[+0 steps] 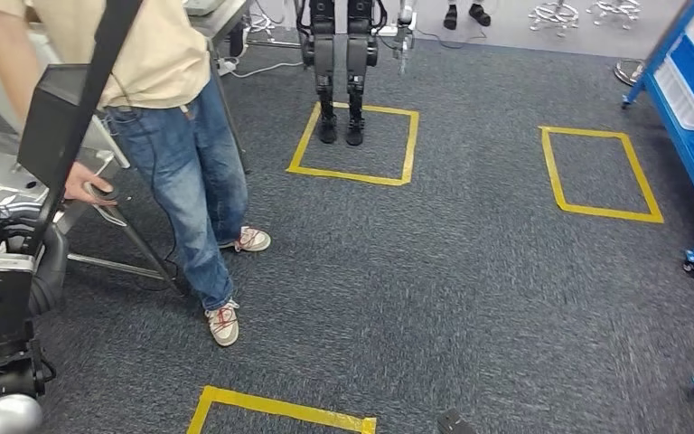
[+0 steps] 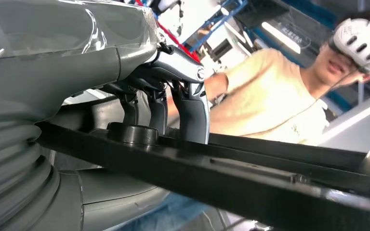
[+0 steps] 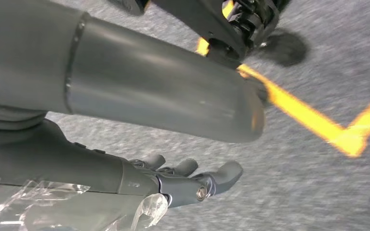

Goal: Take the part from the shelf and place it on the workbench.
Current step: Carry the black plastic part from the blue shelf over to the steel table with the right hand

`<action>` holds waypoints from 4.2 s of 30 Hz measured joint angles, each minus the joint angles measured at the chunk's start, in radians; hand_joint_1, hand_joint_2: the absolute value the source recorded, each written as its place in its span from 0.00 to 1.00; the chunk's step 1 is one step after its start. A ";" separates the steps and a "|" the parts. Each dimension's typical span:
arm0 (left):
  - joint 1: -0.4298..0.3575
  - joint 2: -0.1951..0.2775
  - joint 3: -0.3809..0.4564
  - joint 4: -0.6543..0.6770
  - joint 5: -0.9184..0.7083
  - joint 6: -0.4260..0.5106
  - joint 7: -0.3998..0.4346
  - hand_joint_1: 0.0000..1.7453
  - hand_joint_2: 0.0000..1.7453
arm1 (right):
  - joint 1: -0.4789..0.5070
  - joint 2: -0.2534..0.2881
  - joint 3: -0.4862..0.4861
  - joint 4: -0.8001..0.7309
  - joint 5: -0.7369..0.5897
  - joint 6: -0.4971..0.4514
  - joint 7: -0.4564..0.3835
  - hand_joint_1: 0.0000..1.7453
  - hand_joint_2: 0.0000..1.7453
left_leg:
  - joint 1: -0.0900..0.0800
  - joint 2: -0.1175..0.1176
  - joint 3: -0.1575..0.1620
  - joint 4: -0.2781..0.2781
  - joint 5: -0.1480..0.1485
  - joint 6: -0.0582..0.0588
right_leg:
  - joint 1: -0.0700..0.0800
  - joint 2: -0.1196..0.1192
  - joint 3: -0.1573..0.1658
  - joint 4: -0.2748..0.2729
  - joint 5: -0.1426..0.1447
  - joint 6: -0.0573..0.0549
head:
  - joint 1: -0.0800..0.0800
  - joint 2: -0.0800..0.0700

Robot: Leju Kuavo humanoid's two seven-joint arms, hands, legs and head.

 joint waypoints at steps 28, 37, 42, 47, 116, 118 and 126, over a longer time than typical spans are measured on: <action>-0.006 0.020 0.076 0.062 0.119 0.024 -0.048 1.00 1.00 | -0.111 0.121 -0.020 -0.022 0.077 -0.008 0.053 0.00 0.00 | -0.005 0.038 -0.022 0.019 -0.003 -0.015 | -0.001 -0.075 0.030 -0.076 0.045 -0.004 | -0.001 0.000; -0.034 0.024 0.076 0.078 0.126 0.013 -0.048 1.00 1.00 | -0.111 0.135 -0.029 -0.025 0.054 -0.013 0.042 0.00 0.00 | 0.010 -0.089 -0.012 0.011 0.003 0.000 | -0.016 0.073 -0.089 0.115 0.005 0.014 | 0.002 0.000; -0.029 0.024 0.073 0.084 0.130 0.014 -0.062 1.00 1.00 | -0.110 0.135 -0.034 -0.025 0.061 -0.017 0.043 0.00 0.00 | 0.016 -0.152 -0.024 0.013 0.003 -0.029 | -0.021 0.137 -0.008 -0.079 0.086 -0.001 | 0.001 0.000; -0.016 0.024 0.072 0.089 0.133 0.016 -0.072 1.00 1.00 | -0.113 0.133 -0.035 -0.027 0.065 -0.024 0.045 0.00 0.00 | 0.015 -0.036 -0.107 0.180 -0.080 -0.049 | -0.018 0.068 0.003 -0.089 0.085 -0.029 | -0.003 0.000; -0.032 0.016 -0.008 0.097 0.329 0.006 -0.116 1.00 1.00 | -0.022 0.103 -0.090 -0.044 0.235 -0.073 0.034 0.00 0.00 | 0.015 -0.002 -0.024 0.064 -0.034 -0.045 | -0.020 0.059 0.002 -0.084 0.084 -0.020 | -0.002 0.000; -0.036 0.019 -0.003 0.094 0.330 0.004 -0.118 1.00 1.00 | -0.022 0.105 -0.090 -0.043 0.240 -0.069 0.034 0.00 0.00 | 0.011 0.002 -0.003 0.017 -0.023 -0.039 | -0.015 0.057 0.003 -0.083 0.078 -0.017 | -0.002 0.000; -0.047 0.021 -0.001 0.093 0.324 -0.003 -0.124 1.00 1.00 | -0.022 0.113 -0.082 -0.039 0.265 -0.062 0.039 0.00 0.00 | 0.010 -0.005 -0.002 0.016 -0.021 -0.034 | -0.013 0.055 0.012 -0.096 0.083 -0.021 | -0.002 0.000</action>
